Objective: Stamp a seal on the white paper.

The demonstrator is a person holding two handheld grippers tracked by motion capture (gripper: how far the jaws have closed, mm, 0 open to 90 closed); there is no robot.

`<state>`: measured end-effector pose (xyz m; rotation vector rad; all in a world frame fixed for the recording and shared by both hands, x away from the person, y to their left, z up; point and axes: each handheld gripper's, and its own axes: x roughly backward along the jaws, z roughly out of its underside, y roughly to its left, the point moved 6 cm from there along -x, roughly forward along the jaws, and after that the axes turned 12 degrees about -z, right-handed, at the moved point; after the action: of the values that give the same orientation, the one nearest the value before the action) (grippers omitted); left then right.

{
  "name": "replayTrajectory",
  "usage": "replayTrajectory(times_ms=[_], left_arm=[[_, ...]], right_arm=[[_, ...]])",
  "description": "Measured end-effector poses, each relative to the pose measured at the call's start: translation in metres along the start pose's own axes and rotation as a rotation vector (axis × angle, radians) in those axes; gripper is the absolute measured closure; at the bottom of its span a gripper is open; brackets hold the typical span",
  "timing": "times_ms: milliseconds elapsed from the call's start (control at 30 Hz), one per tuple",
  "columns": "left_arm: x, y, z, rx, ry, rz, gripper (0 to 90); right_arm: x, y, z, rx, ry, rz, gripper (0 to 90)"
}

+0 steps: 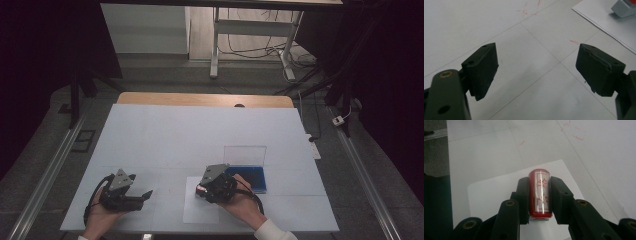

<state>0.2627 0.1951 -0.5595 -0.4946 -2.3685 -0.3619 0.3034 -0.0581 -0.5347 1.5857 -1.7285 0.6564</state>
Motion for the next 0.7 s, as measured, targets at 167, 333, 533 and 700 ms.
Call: replayTrajectory(times_ms=[167, 333, 533, 700], left_arm=[[0.0001, 0.0003, 0.0001, 0.000, 0.000, 0.000, 18.4], [0.0001, 0.0006, 0.0003, 0.000, 0.001, -0.001, 18.3], [0.0002, 0.0006, 0.0003, 0.001, 0.000, -0.001, 18.3], [-0.0006, 0.0003, 0.0004, -0.001, 0.002, 0.001, 18.4]], right_arm=[[-0.0028, -0.0016, 0.0018, -0.001, 0.015, 0.003, 69.5], [-0.0038, -0.0026, 0.0031, -0.006, 0.022, 0.004, 69.5], [-0.0049, -0.0031, 0.0036, -0.007, 0.022, 0.004, 69.5], [-0.0054, -0.0037, 0.0037, -0.012, 0.019, -0.001, 69.5]])
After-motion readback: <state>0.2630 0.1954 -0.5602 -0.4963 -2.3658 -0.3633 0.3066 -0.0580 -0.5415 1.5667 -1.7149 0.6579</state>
